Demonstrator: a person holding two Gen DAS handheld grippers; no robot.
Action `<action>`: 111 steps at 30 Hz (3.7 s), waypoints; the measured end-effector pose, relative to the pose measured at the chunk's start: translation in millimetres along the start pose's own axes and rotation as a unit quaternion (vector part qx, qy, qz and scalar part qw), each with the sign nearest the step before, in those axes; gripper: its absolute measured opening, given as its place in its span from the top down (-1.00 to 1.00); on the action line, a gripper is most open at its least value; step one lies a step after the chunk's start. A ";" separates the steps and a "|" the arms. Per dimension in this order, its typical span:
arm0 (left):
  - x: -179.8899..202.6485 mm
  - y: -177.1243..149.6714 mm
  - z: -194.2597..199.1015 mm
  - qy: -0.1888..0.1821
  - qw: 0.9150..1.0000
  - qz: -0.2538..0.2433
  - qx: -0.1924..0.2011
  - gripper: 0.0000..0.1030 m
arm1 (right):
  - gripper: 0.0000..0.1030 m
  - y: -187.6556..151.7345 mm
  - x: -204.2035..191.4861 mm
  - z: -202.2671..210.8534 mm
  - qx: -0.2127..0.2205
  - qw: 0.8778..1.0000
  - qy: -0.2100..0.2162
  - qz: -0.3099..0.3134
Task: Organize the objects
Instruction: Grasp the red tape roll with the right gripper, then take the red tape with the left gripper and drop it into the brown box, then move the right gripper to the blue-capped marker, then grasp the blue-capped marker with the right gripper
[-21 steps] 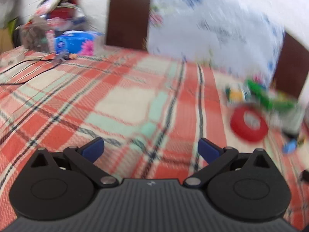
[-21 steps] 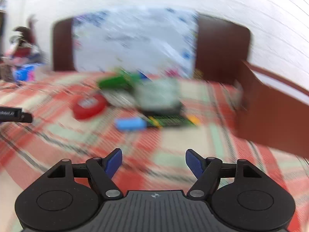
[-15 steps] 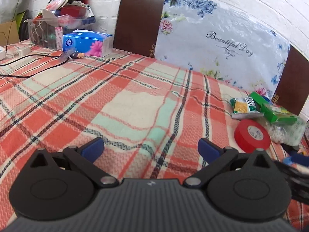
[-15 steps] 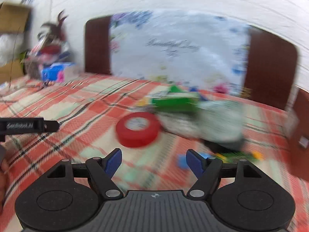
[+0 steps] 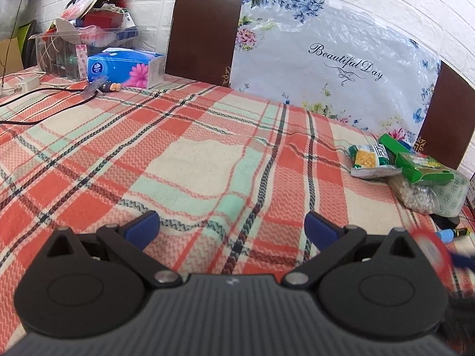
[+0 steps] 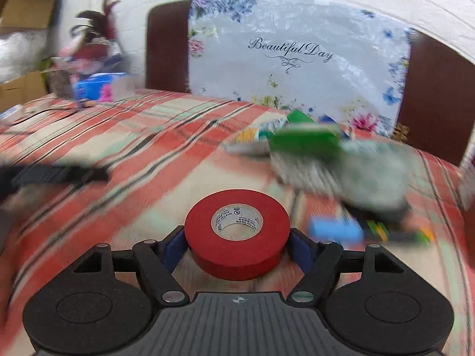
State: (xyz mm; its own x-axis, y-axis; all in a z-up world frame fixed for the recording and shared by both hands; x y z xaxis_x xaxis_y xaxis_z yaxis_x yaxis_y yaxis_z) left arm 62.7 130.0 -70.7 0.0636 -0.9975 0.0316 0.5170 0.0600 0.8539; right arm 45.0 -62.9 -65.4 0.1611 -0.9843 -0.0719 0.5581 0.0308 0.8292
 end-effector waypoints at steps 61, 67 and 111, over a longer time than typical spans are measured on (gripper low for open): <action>387.3 80.6 66.6 -0.274 0.922 -0.263 0.069 -0.73 | -0.59 27.1 269.5 74.2 0.320 0.921 -0.198 -0.099; 295.6 48.0 82.8 -0.235 0.940 -0.241 0.064 -0.78 | -0.56 14.4 203.8 76.1 0.279 0.957 -0.079 -0.002; 139.6 -21.8 6.3 -0.113 0.983 -0.140 -0.036 -1.00 | 0.33 48.5 132.2 -40.6 -0.188 0.975 0.083 0.087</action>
State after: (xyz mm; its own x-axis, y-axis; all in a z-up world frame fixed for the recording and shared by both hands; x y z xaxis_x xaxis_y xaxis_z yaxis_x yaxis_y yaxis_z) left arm 54.9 -10.8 -81.6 -0.2779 -0.9574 -0.0783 0.5459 -0.2244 0.8072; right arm 126.4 -184.4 -57.2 0.3913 -0.9181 -0.0627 0.7649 0.2866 0.5769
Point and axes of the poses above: each gripper's, at about its wrist camera, not at the fingertips, and z roughly against the way its jaws point, x to its right, y to its top, the point moved 4 cm from there along -z, roughly the way its jaws point, and after that the axes turned 9 degrees about -z, right-handed, at the moved point
